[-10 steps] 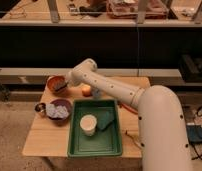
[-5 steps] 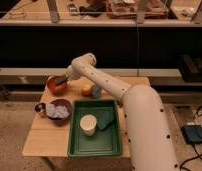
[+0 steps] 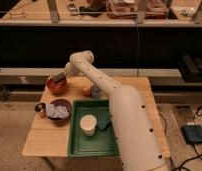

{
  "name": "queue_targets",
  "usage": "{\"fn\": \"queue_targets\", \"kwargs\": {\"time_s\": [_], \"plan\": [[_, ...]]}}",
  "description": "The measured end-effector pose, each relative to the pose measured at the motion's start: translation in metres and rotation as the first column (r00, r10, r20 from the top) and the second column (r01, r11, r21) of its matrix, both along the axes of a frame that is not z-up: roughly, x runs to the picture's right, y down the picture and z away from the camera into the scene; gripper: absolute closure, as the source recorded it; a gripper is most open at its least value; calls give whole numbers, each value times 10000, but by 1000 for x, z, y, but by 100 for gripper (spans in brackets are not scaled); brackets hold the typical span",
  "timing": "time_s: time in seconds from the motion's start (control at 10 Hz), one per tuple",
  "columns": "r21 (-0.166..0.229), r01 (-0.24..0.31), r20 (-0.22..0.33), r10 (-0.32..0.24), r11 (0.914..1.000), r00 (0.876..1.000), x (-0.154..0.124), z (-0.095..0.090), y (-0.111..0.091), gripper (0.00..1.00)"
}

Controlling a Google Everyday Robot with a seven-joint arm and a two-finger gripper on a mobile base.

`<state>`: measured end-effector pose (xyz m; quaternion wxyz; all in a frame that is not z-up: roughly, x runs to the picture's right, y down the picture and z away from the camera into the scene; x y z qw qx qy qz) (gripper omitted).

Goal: Wipe red bowl with eraser

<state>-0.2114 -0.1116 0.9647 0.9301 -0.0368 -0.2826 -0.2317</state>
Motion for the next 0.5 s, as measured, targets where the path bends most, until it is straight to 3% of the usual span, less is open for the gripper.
{"fn": "queue_targets", "kwargs": {"time_s": [0.5], "plan": [[144,839,986,-849,9964,9915,-48,4,-1,100]]}}
